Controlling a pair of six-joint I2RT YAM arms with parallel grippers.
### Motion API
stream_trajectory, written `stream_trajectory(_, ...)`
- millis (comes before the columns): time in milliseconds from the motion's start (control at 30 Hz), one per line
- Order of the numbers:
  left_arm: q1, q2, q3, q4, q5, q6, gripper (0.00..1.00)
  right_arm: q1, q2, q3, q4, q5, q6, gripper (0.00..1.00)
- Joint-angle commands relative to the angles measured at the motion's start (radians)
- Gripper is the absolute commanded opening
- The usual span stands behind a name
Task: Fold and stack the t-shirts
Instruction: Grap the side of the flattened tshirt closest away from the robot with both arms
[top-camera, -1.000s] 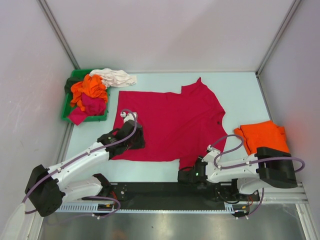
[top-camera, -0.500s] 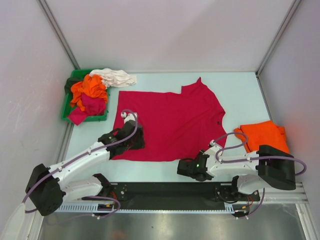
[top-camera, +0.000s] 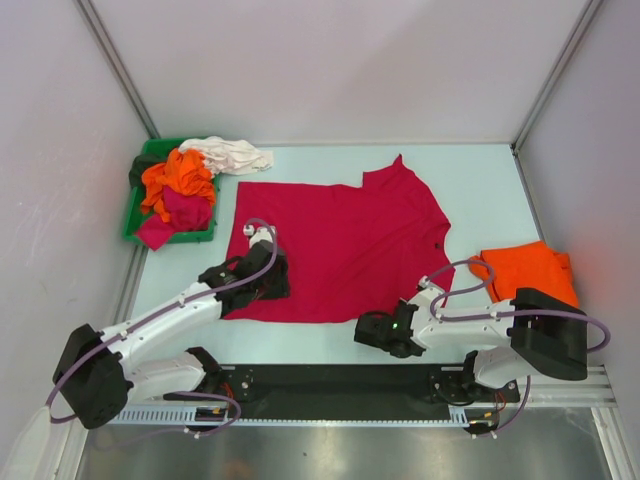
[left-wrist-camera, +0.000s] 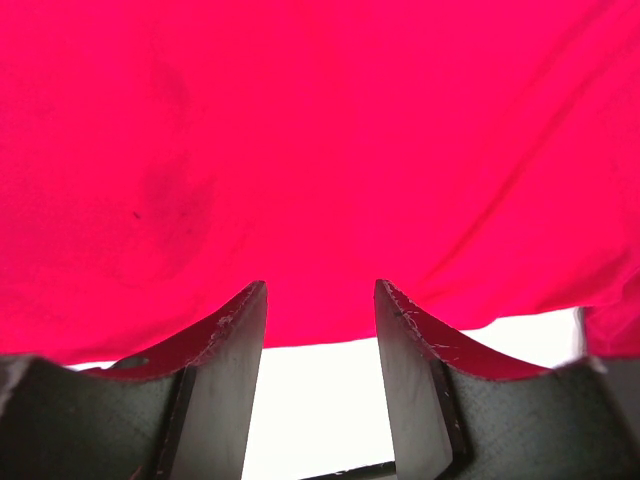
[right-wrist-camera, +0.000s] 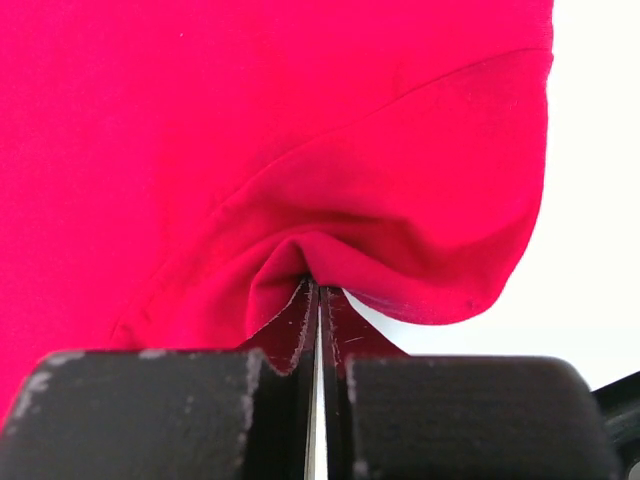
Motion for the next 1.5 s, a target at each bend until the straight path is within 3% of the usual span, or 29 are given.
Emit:
stream_trajectory(0,-0.006,0.01,0.022,0.018,-0.017,-0.004,0.53,-0.004,-0.024,0.039,-0.033,0.079,-0.008,0.0)
stream_trajectory(300,-0.008,0.024,0.031,0.025,-0.016,-0.008,0.53,0.071,-0.111,0.238,-0.325,0.199,0.044,0.0)
stream_trajectory(600,-0.008,0.038,0.038,0.029,-0.016,-0.016,0.53,0.135,-0.151,0.246,-0.458,0.189,0.137,0.0)
stream_trajectory(833,-0.003,0.006,0.024,0.002,-0.069,-0.062,0.55,0.249,-0.146,0.269,-0.656,0.176,0.347,0.0)
stream_trajectory(1233,0.059,-0.037,-0.024,-0.191,-0.26,-0.344,0.54,0.26,-0.219,0.248,-0.664,0.204,0.289,0.0)
stream_trajectory(1467,0.249,-0.039,-0.091,-0.192,-0.146,-0.381,0.5,0.244,-0.291,0.206,-0.618,0.215,0.219,0.0)
